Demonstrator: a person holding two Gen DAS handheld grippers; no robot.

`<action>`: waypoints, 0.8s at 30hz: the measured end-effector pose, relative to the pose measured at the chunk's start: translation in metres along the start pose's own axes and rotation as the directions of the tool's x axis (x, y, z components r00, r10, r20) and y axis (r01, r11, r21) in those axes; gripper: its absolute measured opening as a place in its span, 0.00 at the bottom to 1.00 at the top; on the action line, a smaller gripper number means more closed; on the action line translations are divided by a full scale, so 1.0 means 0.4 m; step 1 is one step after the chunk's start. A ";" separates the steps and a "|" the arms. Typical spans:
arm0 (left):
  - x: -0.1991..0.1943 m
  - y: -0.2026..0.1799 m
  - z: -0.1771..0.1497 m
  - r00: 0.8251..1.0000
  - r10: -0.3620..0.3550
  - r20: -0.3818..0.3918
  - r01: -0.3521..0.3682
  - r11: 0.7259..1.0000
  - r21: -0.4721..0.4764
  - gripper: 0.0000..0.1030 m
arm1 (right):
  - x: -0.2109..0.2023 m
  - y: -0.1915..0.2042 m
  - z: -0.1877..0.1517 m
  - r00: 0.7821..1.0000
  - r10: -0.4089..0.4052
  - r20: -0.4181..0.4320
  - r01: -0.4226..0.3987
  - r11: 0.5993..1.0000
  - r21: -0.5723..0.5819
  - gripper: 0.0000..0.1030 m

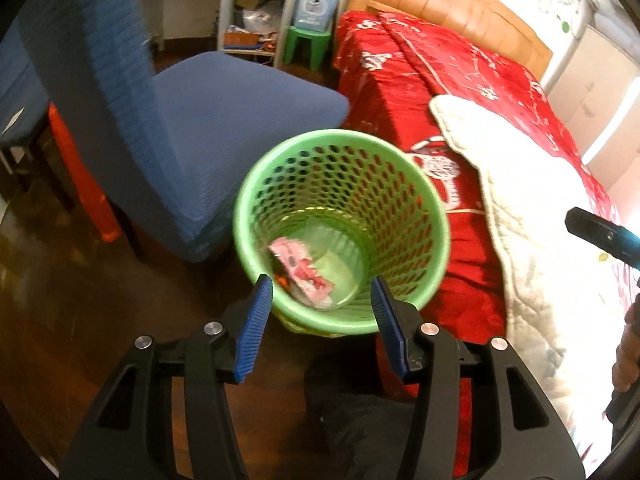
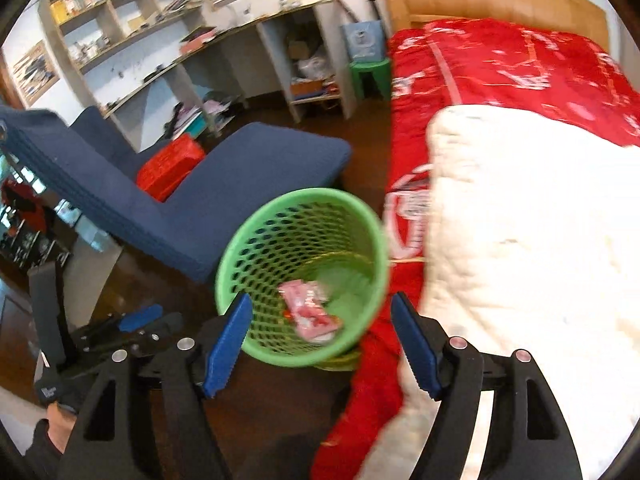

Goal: Collect trash
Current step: 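Grasp the clear rectangular container with the left tool while the right tool grasps the white foam block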

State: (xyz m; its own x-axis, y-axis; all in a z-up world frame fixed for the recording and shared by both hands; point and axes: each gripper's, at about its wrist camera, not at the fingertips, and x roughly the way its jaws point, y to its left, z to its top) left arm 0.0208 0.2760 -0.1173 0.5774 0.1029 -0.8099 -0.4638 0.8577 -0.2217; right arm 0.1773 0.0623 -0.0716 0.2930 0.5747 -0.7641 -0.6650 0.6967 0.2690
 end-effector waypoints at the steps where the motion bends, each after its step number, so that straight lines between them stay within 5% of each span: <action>1: -0.002 -0.020 0.003 1.000 -0.006 0.001 0.006 1.000 0.012 0.52 | -0.017 -0.023 -0.007 1.000 -0.009 0.004 0.009 1.000 0.012 0.68; 10: -0.002 -0.184 0.015 0.997 -0.071 -0.005 0.071 0.991 0.109 0.55 | -0.183 -0.263 -0.096 0.984 -0.178 0.027 0.173 0.977 0.120 0.68; 24: 0.036 -0.477 0.024 0.984 -0.171 -0.059 0.180 0.950 0.257 0.55 | -0.397 -0.684 -0.247 0.894 -0.447 -0.019 0.423 0.829 0.365 0.68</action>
State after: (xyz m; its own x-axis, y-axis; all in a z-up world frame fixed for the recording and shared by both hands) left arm 0.1241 0.1189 -0.0814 0.6076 -0.0749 -0.7907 -0.1639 0.9623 -0.2171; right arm 0.2448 -0.2619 -0.0816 0.5462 0.1938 -0.8149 -0.1768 0.9776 0.1140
